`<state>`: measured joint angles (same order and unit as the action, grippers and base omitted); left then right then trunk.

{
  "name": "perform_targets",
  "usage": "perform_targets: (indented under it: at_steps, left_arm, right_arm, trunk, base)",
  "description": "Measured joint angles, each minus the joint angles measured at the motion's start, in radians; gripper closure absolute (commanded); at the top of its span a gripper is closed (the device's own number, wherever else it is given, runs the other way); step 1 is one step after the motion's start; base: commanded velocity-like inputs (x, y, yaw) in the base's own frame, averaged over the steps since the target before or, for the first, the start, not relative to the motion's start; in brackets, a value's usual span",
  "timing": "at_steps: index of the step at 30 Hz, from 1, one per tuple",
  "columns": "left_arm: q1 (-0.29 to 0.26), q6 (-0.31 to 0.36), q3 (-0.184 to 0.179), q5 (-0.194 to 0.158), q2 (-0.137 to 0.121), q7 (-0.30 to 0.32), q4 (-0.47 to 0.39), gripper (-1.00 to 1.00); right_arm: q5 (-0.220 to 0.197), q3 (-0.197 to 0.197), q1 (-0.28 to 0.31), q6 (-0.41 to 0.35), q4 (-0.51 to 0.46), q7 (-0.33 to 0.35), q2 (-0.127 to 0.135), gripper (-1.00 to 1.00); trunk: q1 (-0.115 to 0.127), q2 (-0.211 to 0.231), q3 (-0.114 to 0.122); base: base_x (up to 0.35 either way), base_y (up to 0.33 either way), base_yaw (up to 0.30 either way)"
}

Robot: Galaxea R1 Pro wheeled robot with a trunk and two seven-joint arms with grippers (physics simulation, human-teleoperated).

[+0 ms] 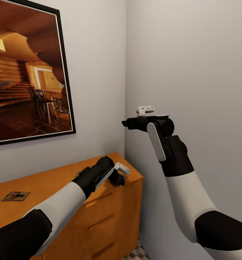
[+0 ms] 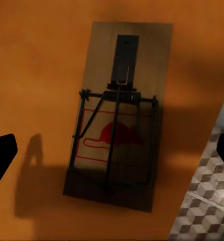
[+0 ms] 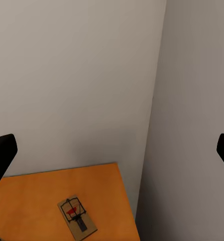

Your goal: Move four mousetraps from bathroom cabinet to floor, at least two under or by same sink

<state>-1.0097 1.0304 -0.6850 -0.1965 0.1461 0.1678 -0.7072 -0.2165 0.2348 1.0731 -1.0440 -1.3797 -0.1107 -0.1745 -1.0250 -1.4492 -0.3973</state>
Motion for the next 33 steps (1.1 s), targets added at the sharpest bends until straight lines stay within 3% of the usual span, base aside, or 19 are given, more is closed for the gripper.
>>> perform_targets:
  at_steps: [9, 28, 33]
  left_arm:
    - [0.000, -0.001, -0.034, -0.002, -0.002, 0.011, 0.003, -1.00]
    - [0.000, -0.006, -0.040, 0.003, -0.004, 0.014, 0.037, -1.00]
    - [0.000, -0.005, -0.040, -0.033, -0.018, 0.013, 0.040, -1.00]
  right_arm:
    - [0.000, -0.001, 0.000, 0.000, 0.000, 0.000, 0.000, -1.00]
    - [0.001, 0.000, 0.000, 0.000, 0.000, 0.000, 0.000, -1.00]
    - [0.001, 0.000, 0.000, 0.000, 0.000, 0.000, 0.000, -1.00]
  trunk:
    - [0.000, 0.000, 0.000]
    - [0.000, 0.000, 0.000]
    - [0.000, 0.000, 0.000]
  base:
    - [0.000, 0.000, 0.000]
    - [0.000, 0.000, 0.000]
    - [0.000, 0.000, 0.000]
